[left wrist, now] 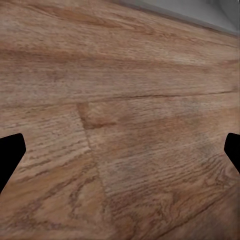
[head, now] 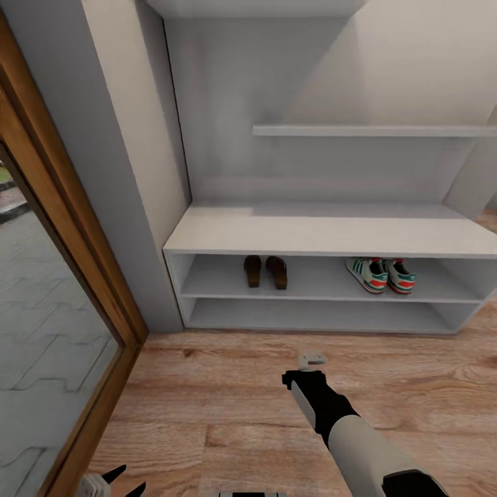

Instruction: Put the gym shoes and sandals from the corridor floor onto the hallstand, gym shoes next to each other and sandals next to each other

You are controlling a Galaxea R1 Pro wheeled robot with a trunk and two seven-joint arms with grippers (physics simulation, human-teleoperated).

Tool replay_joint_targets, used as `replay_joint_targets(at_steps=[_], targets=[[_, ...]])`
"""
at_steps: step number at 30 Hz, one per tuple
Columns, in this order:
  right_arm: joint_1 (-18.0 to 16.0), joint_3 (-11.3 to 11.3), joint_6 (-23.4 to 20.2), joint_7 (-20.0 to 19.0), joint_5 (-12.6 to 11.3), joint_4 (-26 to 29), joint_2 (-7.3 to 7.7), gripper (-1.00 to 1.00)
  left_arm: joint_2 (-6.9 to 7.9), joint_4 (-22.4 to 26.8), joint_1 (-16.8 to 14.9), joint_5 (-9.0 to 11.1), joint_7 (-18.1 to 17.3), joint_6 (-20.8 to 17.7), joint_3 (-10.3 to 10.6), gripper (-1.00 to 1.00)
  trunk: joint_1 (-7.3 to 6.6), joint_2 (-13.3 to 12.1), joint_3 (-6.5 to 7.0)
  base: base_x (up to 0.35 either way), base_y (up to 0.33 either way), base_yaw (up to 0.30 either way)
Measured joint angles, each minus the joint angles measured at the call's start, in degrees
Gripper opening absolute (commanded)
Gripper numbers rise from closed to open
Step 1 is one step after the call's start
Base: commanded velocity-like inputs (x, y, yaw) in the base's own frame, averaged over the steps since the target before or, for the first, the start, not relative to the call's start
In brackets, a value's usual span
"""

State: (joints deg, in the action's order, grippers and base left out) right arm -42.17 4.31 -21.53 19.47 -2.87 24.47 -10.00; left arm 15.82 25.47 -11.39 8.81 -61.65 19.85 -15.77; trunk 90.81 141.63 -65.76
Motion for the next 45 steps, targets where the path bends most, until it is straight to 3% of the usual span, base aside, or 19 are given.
replay_joint_targets(at_steps=[7, 8, 14, 15, 23, 26, 30, 35, 45], targets=[[0.0, -0.2, 10.5, -0.1, 0.0, -9.0, 0.0, 1.0, 0.0, 0.0, 0.0, -0.1, 0.2, 0.0, 0.0, 1.0, -1.54, -2.8, 1.26, 0.0, 0.0, 0.0], [0.0, -0.3, 17.3, -0.1, 0.0, -13.5, 0.0, 1.0, 0.04, -0.1, 0.0, -0.1, 1.0, 0.0, 0.1, 1.0, -1.75, -3.2, 1.43, 0.0, 0.0, 0.0], [0.1, -0.2, 25.1, -0.1, 0.2, -18.8, 0.01, 1.0, 0.15, -0.4, 0.0, -0.1, 3.8, 0.0, 0.1, 1.0, -3.08, -5.6, 2.51, 0.0, 0.0, 0.0], [0.2, -0.2, 28.0, -0.1, 0.3, -20.6, 0.01, 1.0, 0.25, -0.6, 0.0, -0.1, 5.7, 0.0, 0.1, 1.0, -3.29, -6.0, 2.69, 0.0, 0.0, 0.0], [1.9, 0.0, 30.2, -0.2, 0.5, -21.8, 0.09, 1.0, 0.41, -0.7, 0.0, -0.2, 8.1, 0.1, 0.2, 1.0, -5.05, -9.2, 4.13, 0.0, 0.0, 0.0], [4.0, -0.1, 30.7, -5.8, 0.5, -21.9, 4.08, 1.0, 0.54, -1.0, 0.0, -0.2, 9.2, 0.1, 0.3, 1.0, -5.71, -10.4, 4.66, 0.0, 0.0, 0.0], [4.7, -0.1, 30.8, -12.4, 0.4, -21.9, 6.98, 1.0, 0.56, -1.6, 0.0, -0.3, 11.8, 0.2, 0.4, 1.0, -6.59, -12.0, 5.38, 0.0, 0.0, 0.0], [5.1, 0.0, 32.4, -17.7, 0.3, -21.9, 9.48, 1.0, 0.29, -2.0, 0.0, -0.4, 15.1, 0.4, 0.8, 1.0, -7.69, -14.0, 6.28, 0.0, 0.0, 0.0], [6.7, 0.0, 37.5, -19.7, 0.4, -22.0, 12.58, 1.0, 0.17, -2.2, 0.0, -0.4, 16.6, 1.0, 0.9, 1.0, -9.89, -18.0, 8.07, 0.0, 0.0, 0.0]])
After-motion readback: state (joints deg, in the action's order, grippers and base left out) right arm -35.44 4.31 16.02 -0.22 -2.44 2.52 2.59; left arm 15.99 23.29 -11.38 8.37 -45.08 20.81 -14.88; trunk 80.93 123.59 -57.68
